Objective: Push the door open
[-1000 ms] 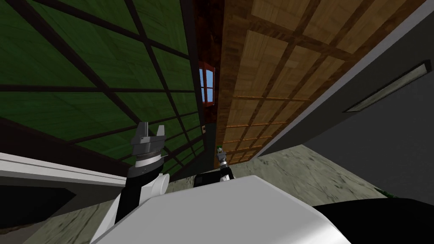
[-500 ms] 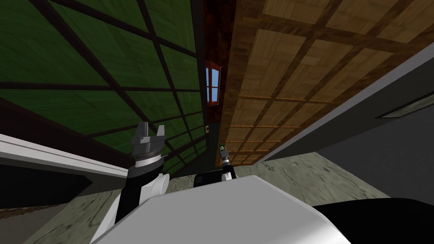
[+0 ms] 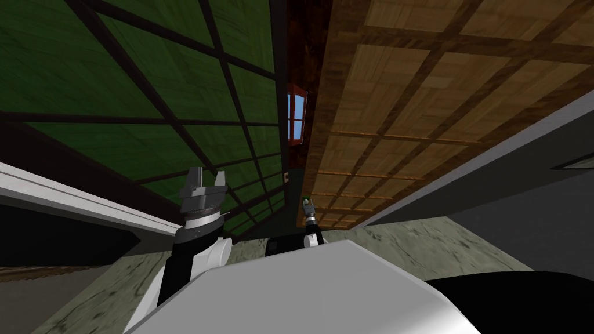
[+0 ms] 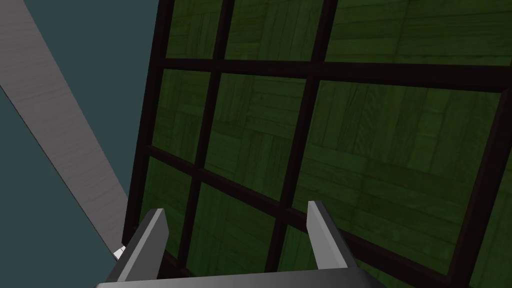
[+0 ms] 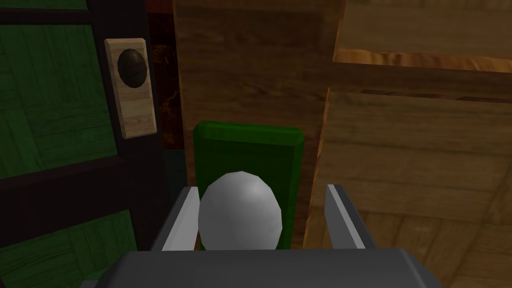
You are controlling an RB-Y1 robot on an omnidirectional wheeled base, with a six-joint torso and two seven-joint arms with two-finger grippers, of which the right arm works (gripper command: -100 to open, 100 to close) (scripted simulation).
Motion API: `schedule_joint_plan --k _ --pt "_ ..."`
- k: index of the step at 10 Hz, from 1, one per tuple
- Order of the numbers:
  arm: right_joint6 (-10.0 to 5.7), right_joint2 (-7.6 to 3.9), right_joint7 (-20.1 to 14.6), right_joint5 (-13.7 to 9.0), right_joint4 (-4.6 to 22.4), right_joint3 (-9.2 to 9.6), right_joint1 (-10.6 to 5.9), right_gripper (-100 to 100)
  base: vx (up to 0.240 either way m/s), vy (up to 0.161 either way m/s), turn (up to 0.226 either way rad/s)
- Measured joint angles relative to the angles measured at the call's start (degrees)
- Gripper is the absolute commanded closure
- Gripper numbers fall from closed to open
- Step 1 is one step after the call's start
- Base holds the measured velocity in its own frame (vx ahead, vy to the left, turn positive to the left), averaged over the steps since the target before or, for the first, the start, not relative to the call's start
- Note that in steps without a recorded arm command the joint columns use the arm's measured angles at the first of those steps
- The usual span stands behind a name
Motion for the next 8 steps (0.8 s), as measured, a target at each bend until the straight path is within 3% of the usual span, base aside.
schedule_joint_plan --k 2,4,5,7,8 --pt "0.42 -0.42 0.53 -0.27 -1.74 -1.26 1.07 100 0.026 -0.004 0.099" --pt "-1.45 0.14 -0.48 -0.48 2.20 -2.78 -1.34 100 0.020 -0.005 0.053" --pt "-1.19 -0.01 -0.13 -0.49 0.98 -2.92 -0.63 100 0.020 -0.003 0.119" --pt "-1.67 -0.06 -0.45 -0.75 2.04 -4.24 -1.22 100 0.016 0.003 0.041" --pt "-0.71 -0.29 0.24 -0.89 0.10 -4.51 -0.32 100 0.016 -0.001 0.106"
